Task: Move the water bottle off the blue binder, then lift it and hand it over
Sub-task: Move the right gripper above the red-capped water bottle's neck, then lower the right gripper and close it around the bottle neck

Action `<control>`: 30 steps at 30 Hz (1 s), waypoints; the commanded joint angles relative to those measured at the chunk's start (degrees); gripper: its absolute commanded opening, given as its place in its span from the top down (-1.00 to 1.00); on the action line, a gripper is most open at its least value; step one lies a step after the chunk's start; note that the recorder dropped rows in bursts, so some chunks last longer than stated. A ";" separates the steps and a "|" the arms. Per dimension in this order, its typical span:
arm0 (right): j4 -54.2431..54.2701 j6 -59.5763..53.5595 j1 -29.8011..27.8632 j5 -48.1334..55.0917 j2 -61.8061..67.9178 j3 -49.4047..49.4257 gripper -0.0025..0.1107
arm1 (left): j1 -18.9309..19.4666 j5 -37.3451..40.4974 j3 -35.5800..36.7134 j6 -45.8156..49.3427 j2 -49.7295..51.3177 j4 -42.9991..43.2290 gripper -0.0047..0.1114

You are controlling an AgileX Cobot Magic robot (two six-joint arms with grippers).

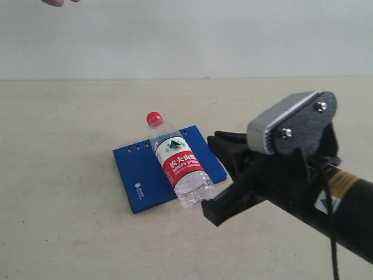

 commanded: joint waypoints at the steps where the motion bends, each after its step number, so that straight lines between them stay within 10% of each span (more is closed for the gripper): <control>1: 0.12 0.90 0.26 16.77 4.67 -11.74 0.37 | -0.27 0.02 -0.03 -0.43 -0.14 -0.46 0.84; 5: 1.26 -1.48 0.26 33.12 10.11 -28.28 -0.03 | -0.27 0.02 -0.03 -0.43 -0.14 -0.46 0.84; 16: -1.73 1.36 -10.05 68.99 27.86 -65.61 -0.02 | -0.27 0.02 -0.03 -0.43 -0.14 -0.46 0.84; 30: -5.11 3.02 -16.10 79.48 51.77 -89.08 -0.02 | -0.27 0.02 -0.03 -0.43 -0.14 -0.46 0.84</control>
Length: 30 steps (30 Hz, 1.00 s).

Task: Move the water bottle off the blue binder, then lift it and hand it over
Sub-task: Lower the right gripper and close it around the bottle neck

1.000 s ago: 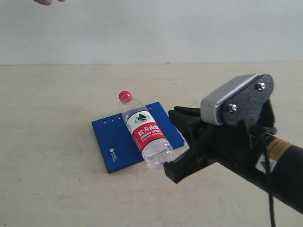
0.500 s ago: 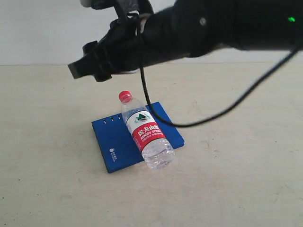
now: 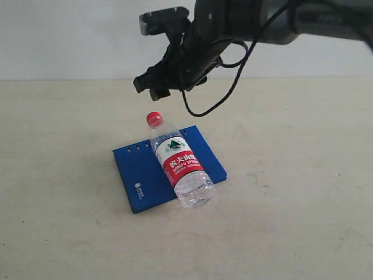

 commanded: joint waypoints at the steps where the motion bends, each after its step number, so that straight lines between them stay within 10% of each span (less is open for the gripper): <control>1: -0.72 -0.94 -0.40 2.45 6.84 -7.70 -0.02 | -0.27 0.02 -0.03 -0.43 -0.14 -0.46 0.84; 30: 5.27 -2.54 -0.40 9.32 13.84 -13.88 0.00 | -0.27 0.02 -0.03 -0.43 -0.14 -0.46 0.84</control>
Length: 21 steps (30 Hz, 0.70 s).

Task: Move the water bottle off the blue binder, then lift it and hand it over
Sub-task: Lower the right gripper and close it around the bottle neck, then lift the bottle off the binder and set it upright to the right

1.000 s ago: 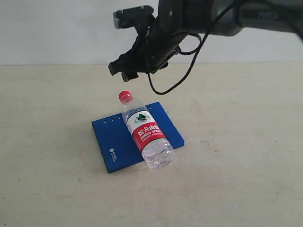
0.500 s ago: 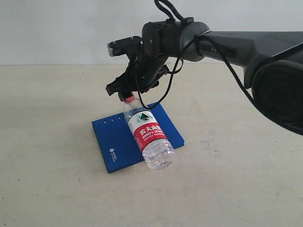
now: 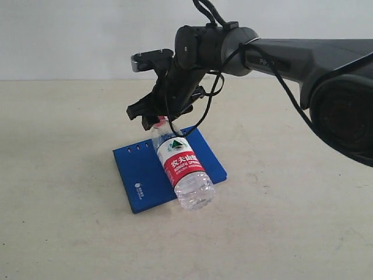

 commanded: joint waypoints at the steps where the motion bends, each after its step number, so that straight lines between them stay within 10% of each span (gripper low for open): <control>1: 0.35 -0.37 -0.40 0.40 0.16 -0.39 0.03 | -0.27 0.02 -0.03 -0.43 -0.14 -0.46 0.84; 14: -2.05 -2.41 -0.40 -1.13 0.48 -0.39 0.96 | -0.27 0.02 -0.03 -0.43 -0.14 -0.46 0.84; 21: -13.21 0.25 -1.53 -2.25 -3.62 -0.39 0.96 | -0.27 0.02 -0.03 -0.43 -0.14 -0.46 0.84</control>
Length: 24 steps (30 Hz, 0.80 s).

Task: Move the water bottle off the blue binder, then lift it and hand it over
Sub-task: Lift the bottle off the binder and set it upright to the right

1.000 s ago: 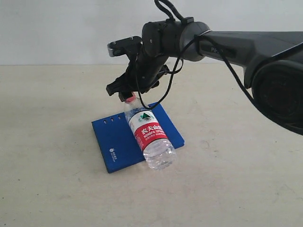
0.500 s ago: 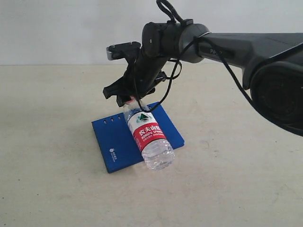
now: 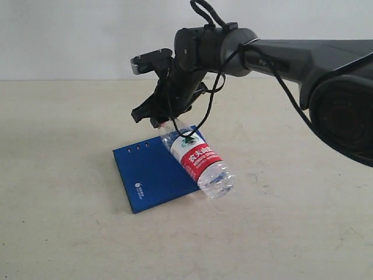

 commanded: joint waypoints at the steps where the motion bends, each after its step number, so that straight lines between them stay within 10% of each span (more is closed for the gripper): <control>1: -8.86 3.35 -1.81 -2.48 -4.20 -0.39 0.96 | -0.27 0.02 -0.03 -0.43 -0.14 -0.46 0.84; 24: -15.00 4.86 -8.40 -9.73 -13.97 -0.24 0.96 | -0.26 0.13 -0.03 -0.43 -0.14 -0.46 0.84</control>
